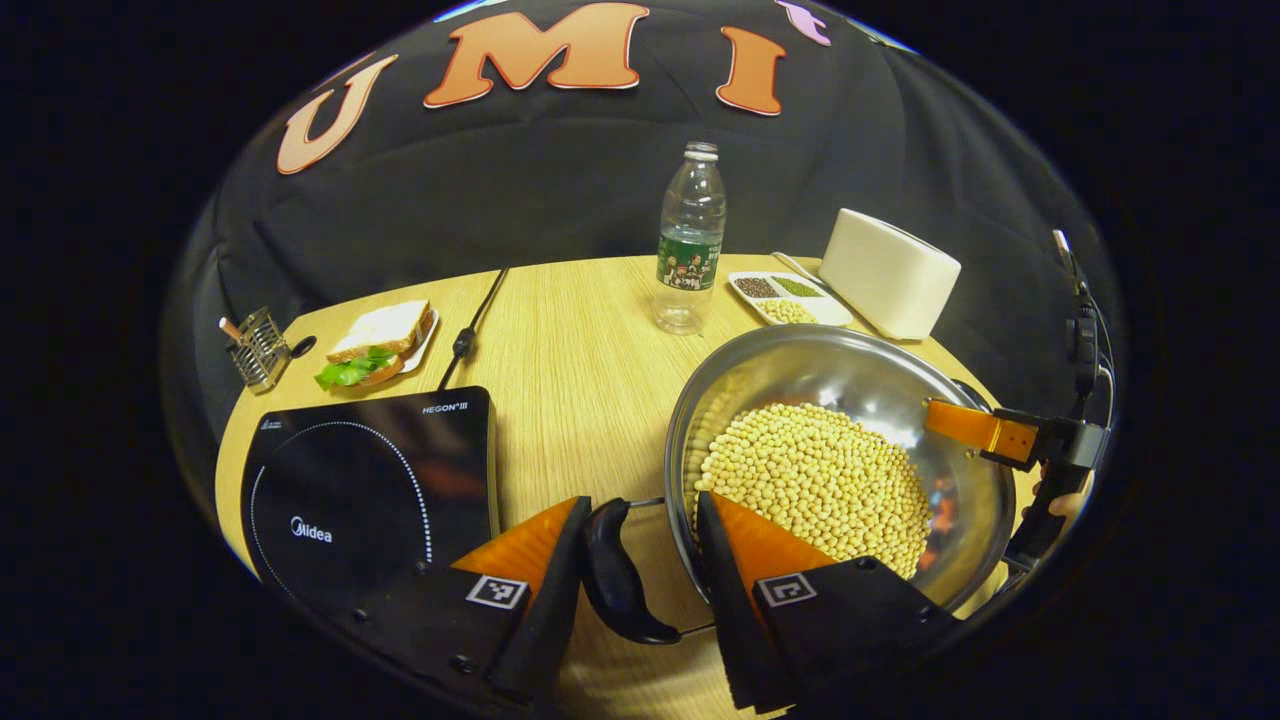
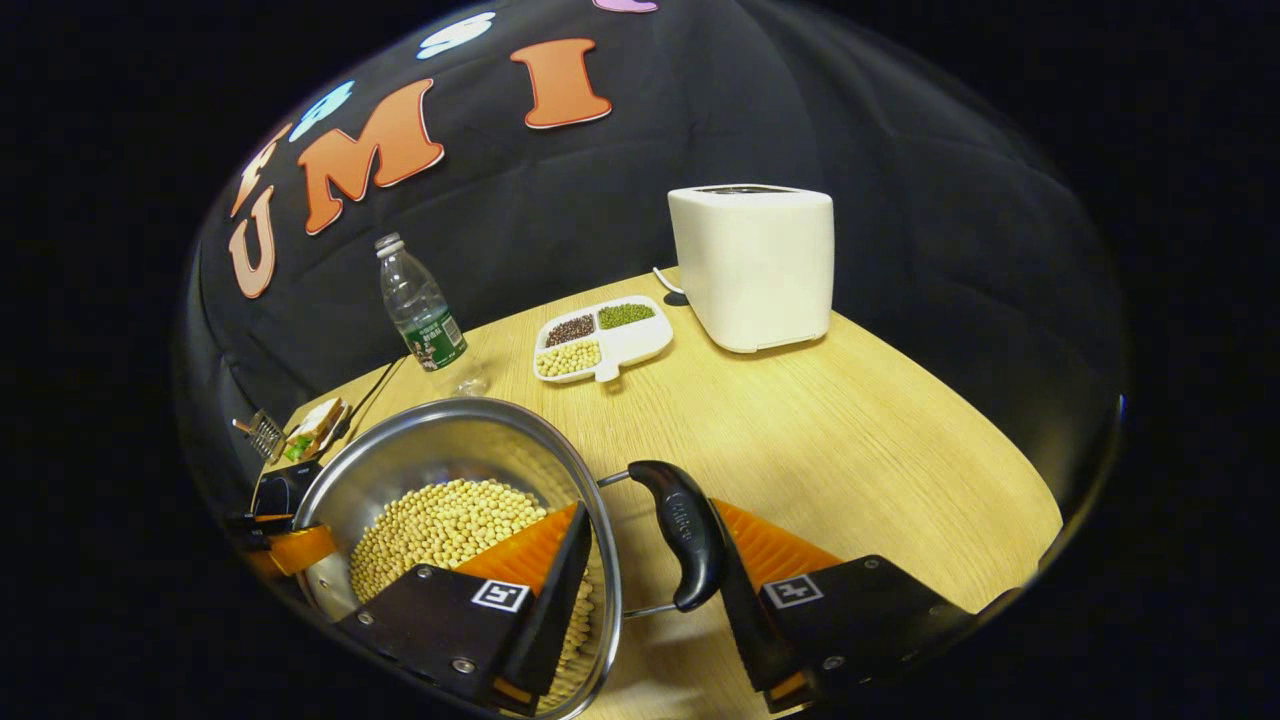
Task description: First push the handle of the pot to place it horizontally, then grasp the pot with both hands and set it on the induction cooktop.
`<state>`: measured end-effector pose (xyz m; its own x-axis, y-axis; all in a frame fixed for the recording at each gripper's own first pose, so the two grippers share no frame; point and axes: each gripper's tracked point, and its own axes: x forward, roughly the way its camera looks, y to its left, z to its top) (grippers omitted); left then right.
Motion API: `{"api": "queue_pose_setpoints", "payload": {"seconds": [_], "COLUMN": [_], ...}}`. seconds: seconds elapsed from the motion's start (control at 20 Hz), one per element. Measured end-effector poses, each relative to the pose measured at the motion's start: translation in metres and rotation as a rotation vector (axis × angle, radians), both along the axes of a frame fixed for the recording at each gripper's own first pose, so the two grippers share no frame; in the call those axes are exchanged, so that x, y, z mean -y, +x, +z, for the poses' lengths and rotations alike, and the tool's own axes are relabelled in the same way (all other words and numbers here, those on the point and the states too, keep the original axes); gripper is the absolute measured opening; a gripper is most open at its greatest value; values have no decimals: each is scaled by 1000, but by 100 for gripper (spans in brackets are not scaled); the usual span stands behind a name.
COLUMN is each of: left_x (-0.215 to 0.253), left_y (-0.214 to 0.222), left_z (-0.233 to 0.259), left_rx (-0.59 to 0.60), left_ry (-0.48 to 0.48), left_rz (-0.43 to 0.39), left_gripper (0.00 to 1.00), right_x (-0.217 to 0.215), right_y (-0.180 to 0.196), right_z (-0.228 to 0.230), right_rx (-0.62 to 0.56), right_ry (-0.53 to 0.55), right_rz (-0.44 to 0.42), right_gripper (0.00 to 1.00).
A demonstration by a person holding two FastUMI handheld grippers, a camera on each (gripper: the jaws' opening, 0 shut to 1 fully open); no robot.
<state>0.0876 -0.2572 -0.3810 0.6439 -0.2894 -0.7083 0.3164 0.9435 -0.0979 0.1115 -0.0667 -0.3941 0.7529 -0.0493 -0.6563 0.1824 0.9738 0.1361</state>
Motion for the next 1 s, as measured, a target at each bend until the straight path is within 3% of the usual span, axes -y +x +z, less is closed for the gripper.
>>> {"api": "queue_pose_setpoints", "payload": {"seconds": [0.3, 0.6, 0.8, 0.95, 1.0], "left_x": [-5, -16, -20, -26, -27], "left_y": [-6, -12, -19, -22, -22], "left_z": [1, -1, -4, -4, -2], "left_rx": [-11, -32, -89, -133, -133], "left_ry": [-3, -31, 10, 8, 5], "left_rz": [37, 56, 23, 58, 64], "left_gripper": [60, 60, 58, 58, 53], "right_x": [-6, -13, -19, -23, -25], "right_y": [-8, -13, -15, -16, -17], "right_z": [4, 12, 12, 13, 12], "right_rx": [-2, 24, 23, 24, 18], "right_ry": [28, 32, 53, 62, 77], "right_rz": [2, 13, 30, 24, 21], "right_gripper": [59, 58, 58, 58, 58]}}
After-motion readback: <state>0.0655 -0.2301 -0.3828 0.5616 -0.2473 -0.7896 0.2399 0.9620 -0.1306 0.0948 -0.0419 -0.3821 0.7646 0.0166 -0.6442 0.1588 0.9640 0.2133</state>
